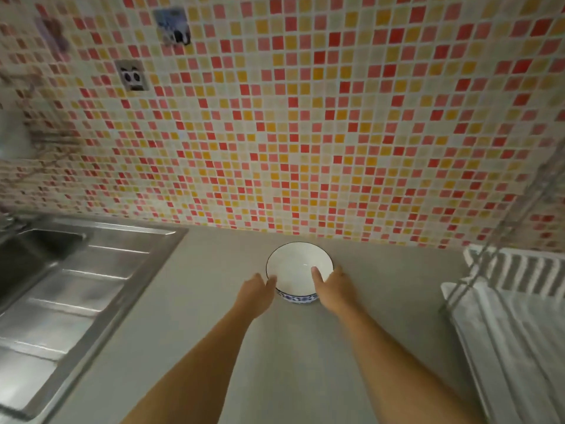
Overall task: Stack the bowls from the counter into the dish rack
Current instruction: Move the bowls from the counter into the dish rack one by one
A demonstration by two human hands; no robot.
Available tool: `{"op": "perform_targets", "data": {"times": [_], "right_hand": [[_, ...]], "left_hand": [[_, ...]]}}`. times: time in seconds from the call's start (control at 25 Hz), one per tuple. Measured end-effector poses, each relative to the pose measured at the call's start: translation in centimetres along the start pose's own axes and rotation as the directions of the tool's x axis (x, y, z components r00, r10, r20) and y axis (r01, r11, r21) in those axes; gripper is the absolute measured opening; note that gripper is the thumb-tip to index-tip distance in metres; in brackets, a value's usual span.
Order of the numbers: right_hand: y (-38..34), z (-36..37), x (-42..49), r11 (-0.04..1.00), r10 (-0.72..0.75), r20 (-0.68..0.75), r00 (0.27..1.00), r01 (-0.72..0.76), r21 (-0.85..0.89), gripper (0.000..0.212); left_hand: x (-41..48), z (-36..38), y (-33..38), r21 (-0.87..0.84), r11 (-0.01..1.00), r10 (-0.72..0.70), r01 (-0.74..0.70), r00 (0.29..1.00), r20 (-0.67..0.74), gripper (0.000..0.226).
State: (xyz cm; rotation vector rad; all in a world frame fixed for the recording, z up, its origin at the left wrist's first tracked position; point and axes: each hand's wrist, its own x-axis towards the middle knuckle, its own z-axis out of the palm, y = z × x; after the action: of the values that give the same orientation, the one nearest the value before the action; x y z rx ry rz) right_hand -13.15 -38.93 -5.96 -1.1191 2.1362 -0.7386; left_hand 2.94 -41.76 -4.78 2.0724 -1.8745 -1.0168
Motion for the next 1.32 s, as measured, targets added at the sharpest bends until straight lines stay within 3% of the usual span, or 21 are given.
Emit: {"op": "perform_targets", "data": {"times": [0.12, 0.24, 0.52, 0.64, 0.76, 1.0, 1.32], "right_hand": [[0.9, 2.0, 1.0, 0.988, 0.066, -0.006, 0.998, -0.064, 0.142, 0.048], [1.5, 2.9, 0.6, 0.971, 0.073, -0.022, 0.997, -0.066, 0.231, 0.041], [0.1, -2.3, -3.7, 0.932, -0.270, -0.070, 0.960, 0.279, 0.231, 0.057], [-1.9, -6.8, -6.5, 0.883, -0.414, -0.108, 0.904, 0.428, 0.195, 0.061], [-4.6, -12.2, -9.6, 0.855, -0.462, -0.128, 0.878, 0.479, 0.200, 0.057], [-6.2, -23.5, -18.3, 0.735, -0.593, -0.206, 0.778, 0.628, 0.256, 0.050], [0.5, -40.4, -27.8, 0.652, -0.694, -0.333, 0.638, 0.753, 0.084, 0.038]], "left_hand": [[1.1, 2.1, -0.1, -0.256, 0.966, -0.036, 0.043, 0.999, 0.033, 0.052], [0.5, 2.0, 0.8, -0.376, 0.924, -0.057, 0.062, 0.998, 0.024, 0.052], [-2.9, -3.6, 2.9, -0.444, 0.895, -0.033, 0.035, 0.999, 0.012, 0.039], [-6.6, -6.7, 5.3, -0.444, 0.893, 0.070, -0.077, 0.997, -0.032, 0.041], [-11.1, -9.8, 8.3, -0.432, 0.877, 0.180, -0.213, 0.977, -0.116, 0.042], [-24.0, -14.1, 15.1, -0.429, 0.849, 0.213, -0.309, 0.943, -0.256, 0.037], [-39.5, -9.2, 26.1, -0.445, 0.775, 0.312, -0.449, 0.884, -0.348, 0.030]]}}
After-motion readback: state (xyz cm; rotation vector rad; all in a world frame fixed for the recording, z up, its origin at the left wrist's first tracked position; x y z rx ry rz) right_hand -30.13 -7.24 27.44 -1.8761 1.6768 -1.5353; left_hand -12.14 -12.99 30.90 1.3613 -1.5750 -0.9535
